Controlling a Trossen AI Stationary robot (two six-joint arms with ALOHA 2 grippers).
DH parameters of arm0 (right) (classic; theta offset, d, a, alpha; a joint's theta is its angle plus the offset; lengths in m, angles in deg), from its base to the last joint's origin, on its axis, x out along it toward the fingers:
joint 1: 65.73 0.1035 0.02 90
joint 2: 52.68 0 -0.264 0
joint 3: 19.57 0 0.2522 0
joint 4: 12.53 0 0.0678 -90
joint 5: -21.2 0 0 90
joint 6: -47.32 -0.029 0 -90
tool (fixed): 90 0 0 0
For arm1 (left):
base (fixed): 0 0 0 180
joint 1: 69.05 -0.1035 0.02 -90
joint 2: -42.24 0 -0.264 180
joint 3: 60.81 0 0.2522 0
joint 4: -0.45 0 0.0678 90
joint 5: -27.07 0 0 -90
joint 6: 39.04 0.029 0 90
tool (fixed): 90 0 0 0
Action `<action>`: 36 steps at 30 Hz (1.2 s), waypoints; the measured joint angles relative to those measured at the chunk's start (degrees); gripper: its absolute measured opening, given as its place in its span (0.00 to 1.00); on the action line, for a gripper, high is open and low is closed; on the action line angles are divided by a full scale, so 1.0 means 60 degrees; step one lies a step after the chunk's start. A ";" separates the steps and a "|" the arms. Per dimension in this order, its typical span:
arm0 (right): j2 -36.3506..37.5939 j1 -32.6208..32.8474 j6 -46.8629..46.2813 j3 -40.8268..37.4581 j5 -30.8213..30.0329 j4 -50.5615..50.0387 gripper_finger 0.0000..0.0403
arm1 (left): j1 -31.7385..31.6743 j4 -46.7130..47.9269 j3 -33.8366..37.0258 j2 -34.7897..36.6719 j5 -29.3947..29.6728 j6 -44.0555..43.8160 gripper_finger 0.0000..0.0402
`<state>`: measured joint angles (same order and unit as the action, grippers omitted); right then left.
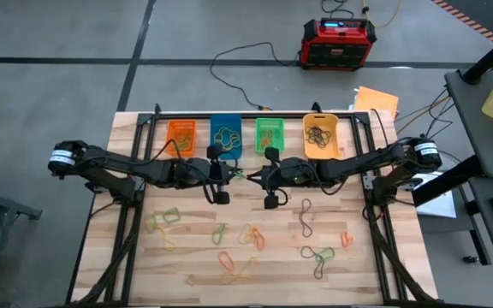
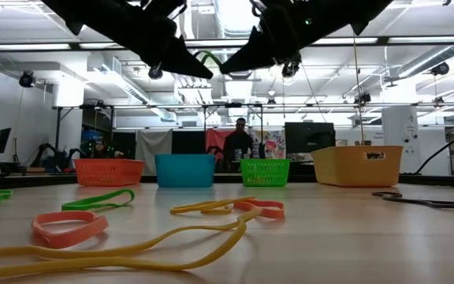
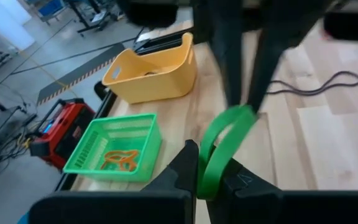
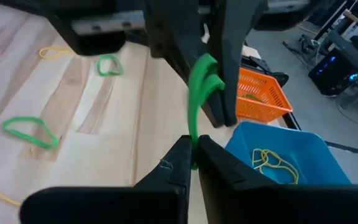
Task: Sort rubber bands into baskets
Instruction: Put the green rubber band into the orange bin
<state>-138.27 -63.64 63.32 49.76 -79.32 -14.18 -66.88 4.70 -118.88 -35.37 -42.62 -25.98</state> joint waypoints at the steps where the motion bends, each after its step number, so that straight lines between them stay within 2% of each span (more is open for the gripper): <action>1: 0.0004 -0.0001 -0.0048 0.0053 0.0000 -0.0002 0.07 | -0.0058 0.0055 0.0000 0.0010 0.0002 0.0000 0.00; 9: 0.0015 -0.0193 -0.0493 0.0414 -0.0072 -0.0404 0.35 | -0.0321 0.0118 0.0000 0.0031 0.0023 0.0159 0.00; 13: 0.0015 -0.0257 -0.0483 0.0484 -0.0663 -0.0403 0.46 | -0.0576 0.0275 0.0000 0.0109 0.0099 0.0170 0.00; 15: 0.0015 -0.0278 -0.0496 0.0489 -0.0975 -0.0441 0.50 | -0.0777 0.0786 0.0000 0.0250 0.0755 0.0176 0.00; 18: 0.0015 -0.0336 -0.0565 0.0489 -0.1234 -0.0536 0.54 | -0.1306 0.2106 0.0000 0.0605 0.2557 0.0050 0.00; 20: 0.0015 -0.0375 -0.0581 0.0489 -0.1257 -0.0582 0.56 | -0.1943 0.3252 0.0000 0.0849 0.3460 -0.0354 0.00; 22: 0.0015 -0.0414 -0.0679 0.0486 -0.1258 -0.0692 0.56 | -0.2839 0.4527 0.0000 0.1039 0.3857 -0.1125 0.00; 26: 0.0015 -0.0458 -0.0749 0.0482 -0.1257 -0.0688 0.57 | -0.4810 0.6599 -0.0004 0.1184 0.3546 -0.2533 0.00; 28: 0.0015 -0.0481 -0.0752 0.0482 -0.1257 -0.0698 0.57 | -0.5710 0.7139 0.0000 0.1034 0.3175 -0.2828 0.00; 33: 0.0015 -0.0481 -0.0752 0.0478 -0.1257 -0.0700 0.57 | -0.7233 0.7295 -0.0001 0.0514 0.1818 -0.2440 0.00; 36: 0.0015 -0.0481 -0.0862 0.0478 -0.1257 -0.0805 0.57 | -0.7608 0.7326 0.0000 0.0258 0.1695 -0.2271 0.00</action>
<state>-138.18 -66.53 58.15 52.63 -86.86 -19.01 -112.53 48.66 -118.88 -33.82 -32.45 -39.61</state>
